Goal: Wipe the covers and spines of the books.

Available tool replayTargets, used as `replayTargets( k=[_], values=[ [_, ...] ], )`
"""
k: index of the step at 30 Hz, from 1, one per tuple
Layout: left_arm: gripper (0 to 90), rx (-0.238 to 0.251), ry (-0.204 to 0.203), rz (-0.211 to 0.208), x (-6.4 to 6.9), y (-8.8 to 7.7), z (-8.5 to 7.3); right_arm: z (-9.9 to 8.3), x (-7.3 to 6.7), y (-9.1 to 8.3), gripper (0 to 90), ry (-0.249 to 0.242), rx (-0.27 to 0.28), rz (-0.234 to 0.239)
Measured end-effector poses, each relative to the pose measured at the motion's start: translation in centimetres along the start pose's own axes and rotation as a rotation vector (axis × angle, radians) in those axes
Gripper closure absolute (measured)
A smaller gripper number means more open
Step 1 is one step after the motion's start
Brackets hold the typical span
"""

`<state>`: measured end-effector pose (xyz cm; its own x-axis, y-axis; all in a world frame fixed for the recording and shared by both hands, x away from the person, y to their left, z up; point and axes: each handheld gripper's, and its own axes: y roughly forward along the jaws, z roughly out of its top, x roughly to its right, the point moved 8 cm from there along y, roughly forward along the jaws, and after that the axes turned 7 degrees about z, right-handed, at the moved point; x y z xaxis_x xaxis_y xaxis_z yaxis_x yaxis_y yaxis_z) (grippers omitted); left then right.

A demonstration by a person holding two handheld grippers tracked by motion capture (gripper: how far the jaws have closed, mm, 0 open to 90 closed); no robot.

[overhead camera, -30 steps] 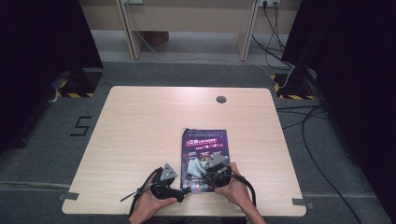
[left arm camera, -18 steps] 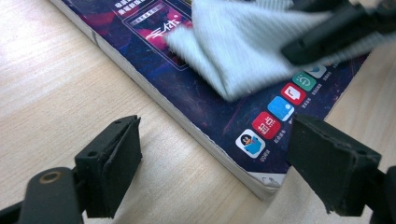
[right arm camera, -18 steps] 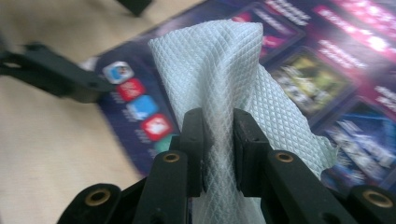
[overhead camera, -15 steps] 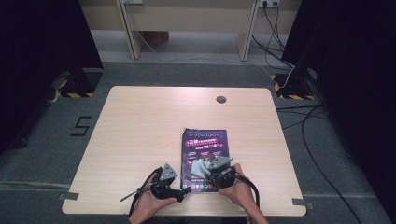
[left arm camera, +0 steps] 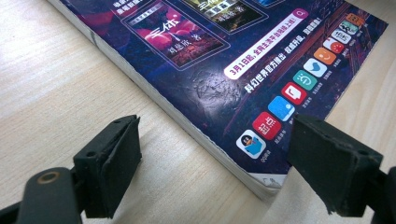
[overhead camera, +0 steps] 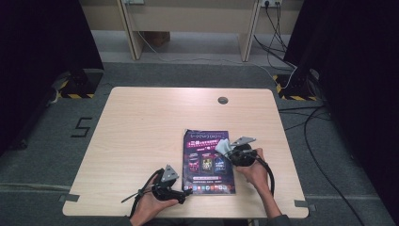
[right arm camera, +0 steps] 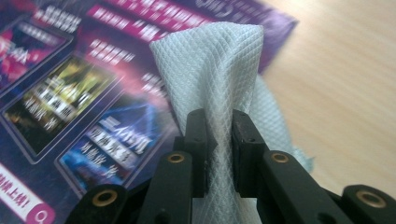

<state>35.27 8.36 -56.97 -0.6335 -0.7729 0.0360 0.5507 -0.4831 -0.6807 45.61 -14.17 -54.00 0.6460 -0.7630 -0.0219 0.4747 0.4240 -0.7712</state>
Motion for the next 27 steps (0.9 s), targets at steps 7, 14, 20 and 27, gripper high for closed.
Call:
replayTargets(
  k=[7,14,20,27],
  values=[
    [16.3,-0.001,0.001,-0.002,0.0,0.0,0.0,-0.3,4.7,-3.6,79.5,0.083,0.059,-0.12],
    [16.4,0.001,-0.002,-0.003,0.0,0.0,0.0,-3.9,8.3,-3.6,79.0,0.161,-0.036,-0.193],
    [16.5,0.001,0.001,-0.003,0.0,0.0,0.0,-5.1,8.4,-2.5,75.5,0.19,-0.09,-0.163],
    [16.7,-0.002,-0.001,-0.012,0.0,0.0,0.1,-4.2,8.6,-3.3,61.9,0.233,-0.02,-0.18]
  ],
)
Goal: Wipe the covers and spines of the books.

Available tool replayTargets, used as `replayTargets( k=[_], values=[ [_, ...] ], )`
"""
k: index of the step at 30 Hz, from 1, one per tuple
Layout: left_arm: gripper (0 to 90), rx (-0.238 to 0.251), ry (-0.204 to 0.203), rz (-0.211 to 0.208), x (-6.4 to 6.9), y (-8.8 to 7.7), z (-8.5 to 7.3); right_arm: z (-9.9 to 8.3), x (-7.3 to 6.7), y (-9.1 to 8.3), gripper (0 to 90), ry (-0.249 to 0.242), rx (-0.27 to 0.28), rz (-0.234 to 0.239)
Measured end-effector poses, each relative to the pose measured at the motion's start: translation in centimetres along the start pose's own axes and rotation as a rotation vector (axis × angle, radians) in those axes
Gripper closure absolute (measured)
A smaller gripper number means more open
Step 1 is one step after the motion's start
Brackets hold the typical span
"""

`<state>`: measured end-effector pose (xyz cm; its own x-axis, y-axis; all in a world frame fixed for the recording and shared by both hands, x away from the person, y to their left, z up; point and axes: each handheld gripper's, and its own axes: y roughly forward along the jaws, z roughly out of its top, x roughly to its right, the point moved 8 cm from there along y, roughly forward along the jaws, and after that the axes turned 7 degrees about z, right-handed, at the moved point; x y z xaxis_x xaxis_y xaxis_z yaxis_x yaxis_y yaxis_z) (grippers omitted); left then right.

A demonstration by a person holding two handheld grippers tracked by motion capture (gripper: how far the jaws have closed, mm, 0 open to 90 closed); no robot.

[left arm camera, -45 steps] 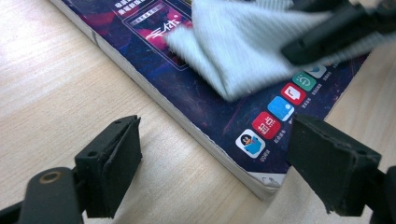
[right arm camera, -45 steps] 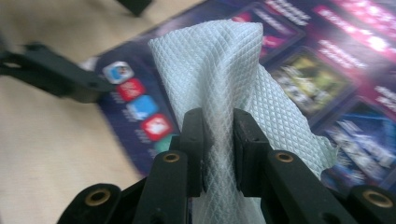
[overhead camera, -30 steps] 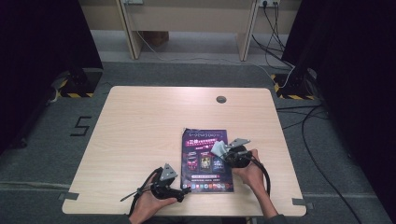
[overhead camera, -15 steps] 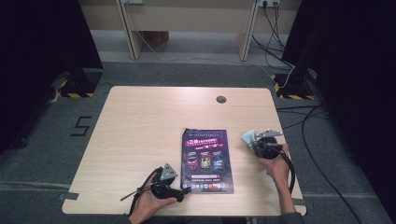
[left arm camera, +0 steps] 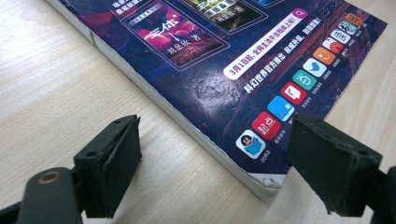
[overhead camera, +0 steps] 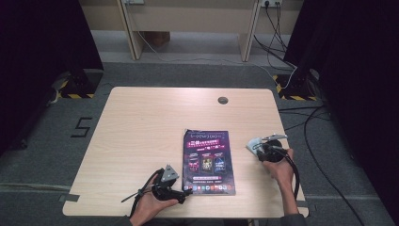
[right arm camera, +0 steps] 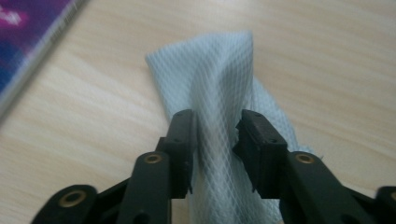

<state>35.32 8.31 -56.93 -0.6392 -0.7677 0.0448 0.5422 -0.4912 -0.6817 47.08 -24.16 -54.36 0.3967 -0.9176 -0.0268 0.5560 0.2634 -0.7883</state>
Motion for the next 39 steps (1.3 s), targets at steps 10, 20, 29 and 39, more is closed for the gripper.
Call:
replayTargets(
  k=[10,20,29,39],
  values=[
    [19.6,0.01,-0.048,-0.035,-0.6,0.3,1.2,2.2,-6.5,0.4,51.7,-0.022,0.058,0.219],
    [20.5,0.009,-0.057,0.002,-1.9,2.7,2.9,2.1,-10.0,3.2,47.4,-0.035,0.012,0.309],
    [22.7,-0.003,-0.016,-0.008,-1.0,2.4,2.6,2.3,-10.9,4.2,43.4,-0.022,0.003,0.317],
    [22.7,0.0,-0.002,-0.023,-0.2,2.1,2.2,2.3,-10.9,4.2,43.4,0.049,0.042,0.338]
  ],
)
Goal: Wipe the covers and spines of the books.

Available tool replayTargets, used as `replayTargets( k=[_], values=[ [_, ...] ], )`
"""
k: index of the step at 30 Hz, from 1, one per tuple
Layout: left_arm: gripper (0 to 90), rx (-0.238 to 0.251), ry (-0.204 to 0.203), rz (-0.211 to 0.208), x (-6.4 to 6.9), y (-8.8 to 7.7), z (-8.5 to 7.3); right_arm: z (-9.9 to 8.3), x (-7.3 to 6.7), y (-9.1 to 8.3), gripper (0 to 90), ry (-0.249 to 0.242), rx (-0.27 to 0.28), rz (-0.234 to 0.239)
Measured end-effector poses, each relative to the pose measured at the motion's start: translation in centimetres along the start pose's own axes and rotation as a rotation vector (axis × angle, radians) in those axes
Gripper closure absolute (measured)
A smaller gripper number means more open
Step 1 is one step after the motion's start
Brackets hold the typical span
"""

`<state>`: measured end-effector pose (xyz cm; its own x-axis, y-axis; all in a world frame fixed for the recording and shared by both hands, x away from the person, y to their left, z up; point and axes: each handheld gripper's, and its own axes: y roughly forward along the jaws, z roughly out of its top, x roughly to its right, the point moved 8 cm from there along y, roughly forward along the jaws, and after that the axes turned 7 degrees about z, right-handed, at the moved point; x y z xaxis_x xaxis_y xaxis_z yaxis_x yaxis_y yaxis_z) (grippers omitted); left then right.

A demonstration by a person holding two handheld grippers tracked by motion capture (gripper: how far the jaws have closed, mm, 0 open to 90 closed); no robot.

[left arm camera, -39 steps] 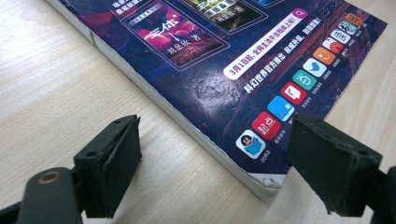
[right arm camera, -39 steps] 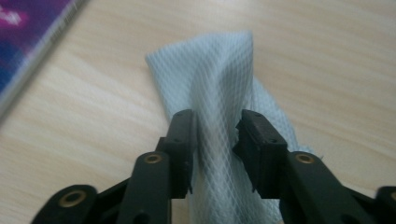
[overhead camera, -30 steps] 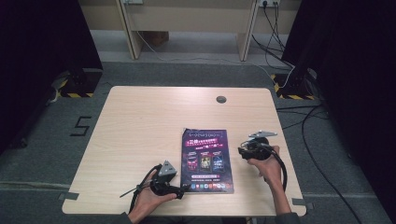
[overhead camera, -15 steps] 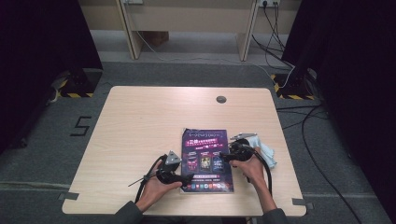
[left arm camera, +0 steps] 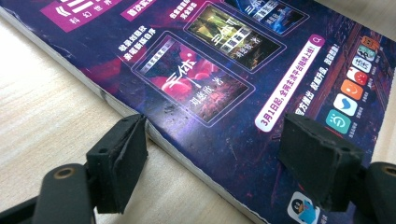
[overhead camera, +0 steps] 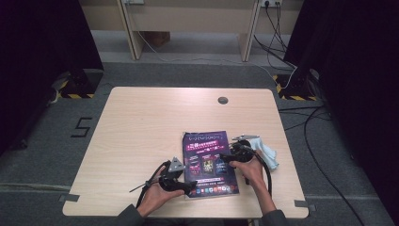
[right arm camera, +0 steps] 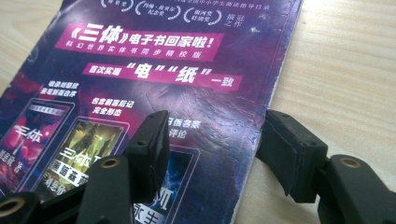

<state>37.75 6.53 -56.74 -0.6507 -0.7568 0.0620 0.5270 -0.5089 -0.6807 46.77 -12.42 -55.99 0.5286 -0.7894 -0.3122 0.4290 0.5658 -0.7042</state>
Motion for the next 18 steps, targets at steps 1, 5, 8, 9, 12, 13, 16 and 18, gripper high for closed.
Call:
replayTargets(
  k=[1,5,8,9,12,13,16,18],
  values=[
    [22.7,0.001,0.001,0.0,0.0,0.0,0.0,-0.1,0.1,-0.1,45.5,0.006,0.002,-0.004],
    [22.6,0.001,0.002,-0.001,0.0,0.0,0.0,-0.3,0.2,-0.4,51.8,0.054,0.019,0.004],
    [22.6,0.003,0.001,0.0,0.1,0.0,0.0,-0.7,0.2,-0.7,56.2,0.09,0.036,0.011],
    [22.6,0.003,0.001,0.0,0.1,0.0,0.0,-0.8,0.2,-0.8,56.9,0.106,0.044,0.016],
    [22.7,0.0,0.003,0.0,0.0,0.0,0.0,-0.9,0.2,-0.9,57.3,0.124,0.055,0.021],
    [22.7,0.0,0.003,0.001,0.1,0.0,0.0,-0.9,0.2,-0.9,57.3,0.126,0.058,0.022],
    [22.8,-0.002,0.004,0.003,0.0,0.0,0.0,-0.7,0.1,-1.1,57.4,0.132,0.068,0.029],
    [22.9,-0.002,0.004,0.003,0.0,-0.1,-0.1,-0.5,0.1,-1.4,57.9,0.147,0.091,0.051]
  ],
)
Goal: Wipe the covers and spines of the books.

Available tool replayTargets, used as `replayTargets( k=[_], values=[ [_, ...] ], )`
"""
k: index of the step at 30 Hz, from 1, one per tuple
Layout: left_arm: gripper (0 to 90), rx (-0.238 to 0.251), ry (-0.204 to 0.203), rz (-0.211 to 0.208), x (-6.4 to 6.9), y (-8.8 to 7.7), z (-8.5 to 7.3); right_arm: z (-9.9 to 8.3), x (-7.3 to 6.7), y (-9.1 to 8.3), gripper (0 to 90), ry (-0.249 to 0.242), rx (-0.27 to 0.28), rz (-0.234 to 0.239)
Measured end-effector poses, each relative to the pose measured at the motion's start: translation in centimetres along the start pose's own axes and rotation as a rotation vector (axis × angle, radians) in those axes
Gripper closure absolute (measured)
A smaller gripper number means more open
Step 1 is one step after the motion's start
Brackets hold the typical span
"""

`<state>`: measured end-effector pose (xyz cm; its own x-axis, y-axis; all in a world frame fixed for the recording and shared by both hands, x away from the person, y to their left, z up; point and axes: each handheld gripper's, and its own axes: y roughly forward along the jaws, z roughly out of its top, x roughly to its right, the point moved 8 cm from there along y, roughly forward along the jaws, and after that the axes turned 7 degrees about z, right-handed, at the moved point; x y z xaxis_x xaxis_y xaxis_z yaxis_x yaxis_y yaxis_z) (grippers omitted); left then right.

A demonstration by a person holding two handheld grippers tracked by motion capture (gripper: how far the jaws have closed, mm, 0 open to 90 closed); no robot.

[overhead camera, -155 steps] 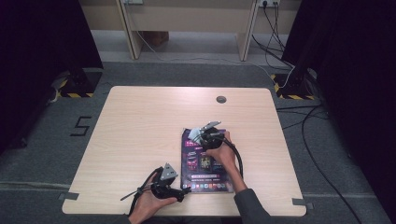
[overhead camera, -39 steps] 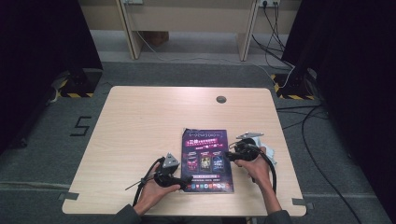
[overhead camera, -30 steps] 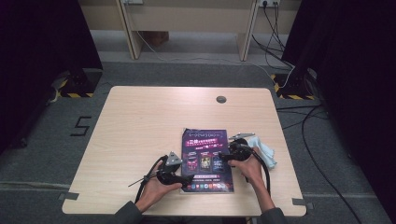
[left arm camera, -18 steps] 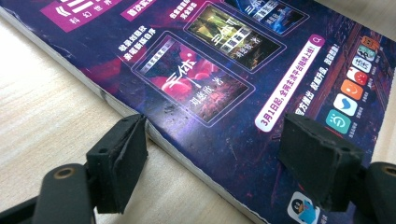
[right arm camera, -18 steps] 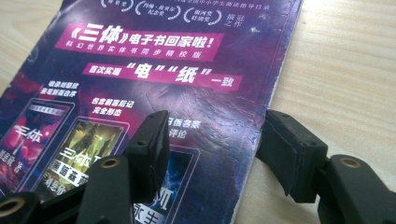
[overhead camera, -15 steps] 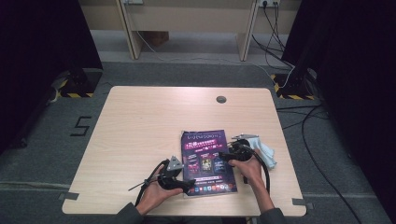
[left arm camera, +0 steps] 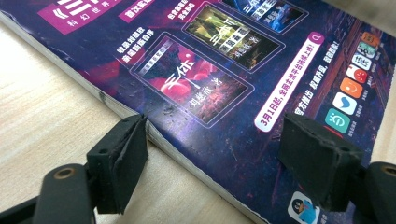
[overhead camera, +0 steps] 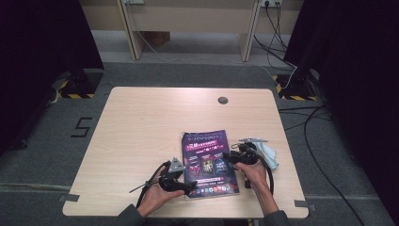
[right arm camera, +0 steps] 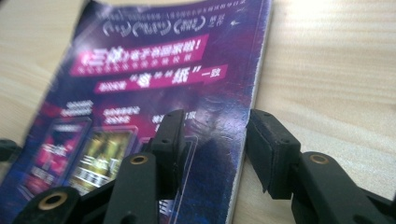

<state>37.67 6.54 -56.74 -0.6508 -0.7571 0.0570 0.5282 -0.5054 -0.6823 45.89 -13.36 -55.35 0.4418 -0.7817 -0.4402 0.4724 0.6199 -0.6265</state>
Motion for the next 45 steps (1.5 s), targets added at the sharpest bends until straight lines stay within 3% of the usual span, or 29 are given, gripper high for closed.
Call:
replayTargets(
  k=[5,10,13,17,19,22,25,27,30,33,37,42,45],
  values=[
    [23.0,0.003,-0.001,0.003,0.0,0.0,0.0,0.4,-0.3,-0.6,59.4,0.031,0.045,0.037],
    [23.0,0.002,-0.005,0.004,0.0,0.0,-0.1,0.4,-0.3,-0.8,60.0,0.062,0.053,0.053],
    [23.0,0.004,-0.008,0.006,0.0,-0.1,-0.1,0.5,-0.6,-1.1,61.2,0.088,0.062,0.089],
    [22.9,0.006,-0.01,0.008,0.0,-0.1,-0.2,0.6,-1.3,-1.7,65.7,0.086,0.054,0.143],
    [23.0,0.006,-0.009,0.008,-0.1,-0.1,-0.2,0.7,-1.4,-1.8,66.2,0.071,0.05,0.148],
    [23.0,0.005,-0.009,0.007,-0.1,-0.2,-0.2,0.4,-1.6,-1.5,69.1,0.1,0.028,0.174],
    [23.1,0.006,-0.009,0.007,-0.1,-0.2,-0.3,0.2,-2.6,-1.1,69.4,0.046,-0.007,0.178],
    [23.2,0.006,-0.005,0.009,-0.2,-0.3,-0.3,0.2,-2.7,-1.0,69.4,-0.018,-0.035,0.134],
    [23.2,0.007,-0.007,0.007,-0.2,-0.3,-0.4,0.6,-3.1,-1.2,71.6,-0.054,-0.032,0.147],
    [22.9,0.007,-0.011,0.01,-0.3,-0.4,-0.4,0.5,-3.4,-1.2,73.3,-0.107,-0.045,0.122],
    [22.8,0.007,-0.022,0.001,-0.3,-0.5,-0.4,0.9,-3.6,-1.3,74.8,-0.139,-0.044,0.116],
    [23.2,0.011,-0.03,-0.018,-0.7,-1.3,-0.4,1.6,-4.0,-1.1,76.9,-0.201,-0.086,0.083],
    [22.9,0.02,-0.043,-0.019,-1.5,-2.5,-0.8,2.3,-4.4,-1.1,78.2,-0.226,-0.098,0.071]
  ],
)
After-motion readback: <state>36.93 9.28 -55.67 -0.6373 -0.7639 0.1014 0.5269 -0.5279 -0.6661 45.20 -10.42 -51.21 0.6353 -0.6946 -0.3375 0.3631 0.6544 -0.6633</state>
